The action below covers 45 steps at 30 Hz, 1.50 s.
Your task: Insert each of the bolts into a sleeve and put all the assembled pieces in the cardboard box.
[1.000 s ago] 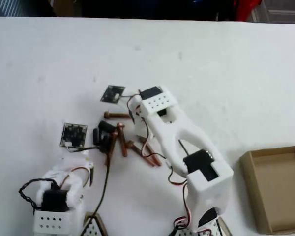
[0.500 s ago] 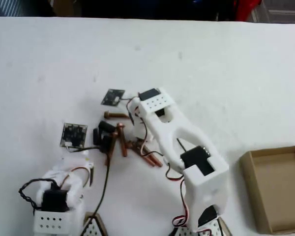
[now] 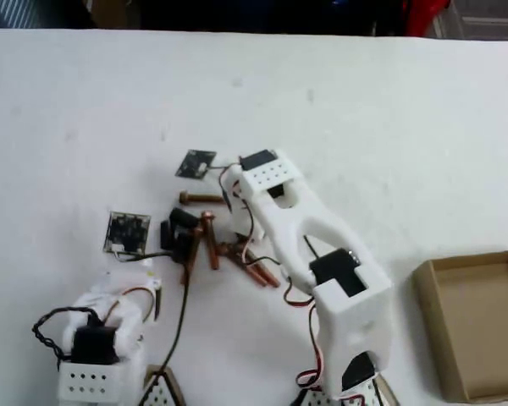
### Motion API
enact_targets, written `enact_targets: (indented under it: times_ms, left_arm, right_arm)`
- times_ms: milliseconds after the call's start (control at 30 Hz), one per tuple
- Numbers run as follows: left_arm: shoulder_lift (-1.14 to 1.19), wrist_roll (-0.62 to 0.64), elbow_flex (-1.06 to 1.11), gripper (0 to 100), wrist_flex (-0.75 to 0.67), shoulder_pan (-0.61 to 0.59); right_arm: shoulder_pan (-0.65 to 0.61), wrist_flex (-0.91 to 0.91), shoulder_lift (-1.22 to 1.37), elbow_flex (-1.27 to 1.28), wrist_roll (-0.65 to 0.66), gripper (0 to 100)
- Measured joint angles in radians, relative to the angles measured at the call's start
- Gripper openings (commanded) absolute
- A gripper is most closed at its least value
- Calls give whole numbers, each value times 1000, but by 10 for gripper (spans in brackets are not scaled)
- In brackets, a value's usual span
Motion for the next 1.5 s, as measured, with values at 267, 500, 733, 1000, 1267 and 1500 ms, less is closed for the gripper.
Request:
enact_targets:
  times_ms: [267, 500, 733, 1000, 1267, 1500]
  left_arm:
    - [0, 0, 0, 24, 0, 0]
    - [0, 0, 0, 24, 0, 0]
    - [0, 0, 0, 24, 0, 0]
    - [0, 0, 0, 24, 0, 0]
    - [0, 0, 0, 24, 0, 0]
    - [0, 0, 0, 24, 0, 0]
  right_arm:
    - [-3, 75, -132, 5, -68, 17]
    - [-3, 193, -377, 5, -95, 17]
    - [-3, 359, -669, 5, -95, 17]
    - [-3, 514, -1030, 5, -95, 17]
    - [-3, 523, -1395, 189, -95, 17]
    - [-3, 459, -1737, 476, -95, 17]
